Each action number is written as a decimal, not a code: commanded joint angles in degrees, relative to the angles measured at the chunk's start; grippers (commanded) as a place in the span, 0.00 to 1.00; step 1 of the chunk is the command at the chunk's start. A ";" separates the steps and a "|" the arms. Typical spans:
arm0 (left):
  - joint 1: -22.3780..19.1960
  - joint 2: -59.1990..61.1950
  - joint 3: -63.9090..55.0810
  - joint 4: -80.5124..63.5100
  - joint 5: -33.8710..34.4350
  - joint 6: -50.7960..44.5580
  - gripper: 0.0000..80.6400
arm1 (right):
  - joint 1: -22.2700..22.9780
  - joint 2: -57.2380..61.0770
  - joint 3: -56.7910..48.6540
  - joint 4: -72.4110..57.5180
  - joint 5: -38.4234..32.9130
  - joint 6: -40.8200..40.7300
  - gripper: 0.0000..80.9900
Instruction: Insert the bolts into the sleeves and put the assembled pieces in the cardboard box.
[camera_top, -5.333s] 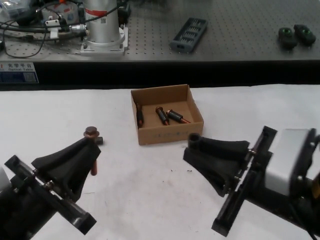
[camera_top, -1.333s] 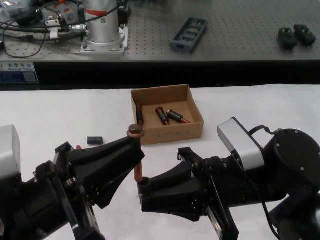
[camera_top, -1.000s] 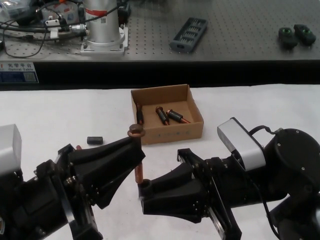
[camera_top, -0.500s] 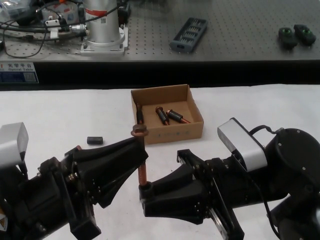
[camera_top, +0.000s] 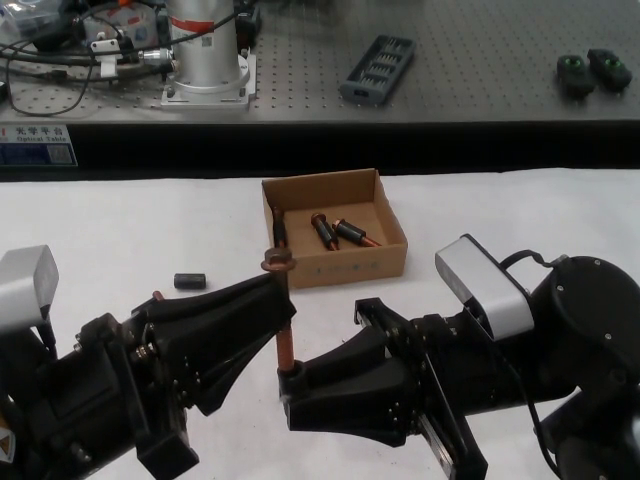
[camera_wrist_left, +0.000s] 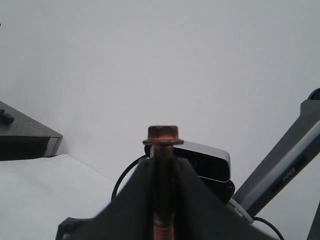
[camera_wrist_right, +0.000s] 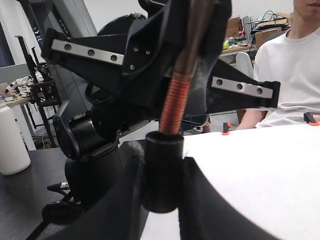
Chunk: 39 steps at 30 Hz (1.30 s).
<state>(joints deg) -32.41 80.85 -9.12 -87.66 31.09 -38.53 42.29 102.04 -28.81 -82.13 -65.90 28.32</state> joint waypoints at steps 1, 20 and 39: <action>-0.29 -0.20 -0.29 -1.20 1.22 -0.32 0.01 | -0.46 -0.47 -0.68 -1.80 1.06 0.58 0.08; -0.29 -0.20 0.47 -1.34 2.26 1.59 0.01 | -0.46 -0.47 -0.68 -1.80 3.66 1.66 0.08; -0.29 -0.20 0.47 5.75 1.36 10.32 0.01 | -2.28 -0.47 -0.68 -1.80 8.77 6.79 0.08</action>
<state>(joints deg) -32.41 80.85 -8.80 -82.48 31.74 -30.34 41.25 102.04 -28.92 -82.85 -61.06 34.24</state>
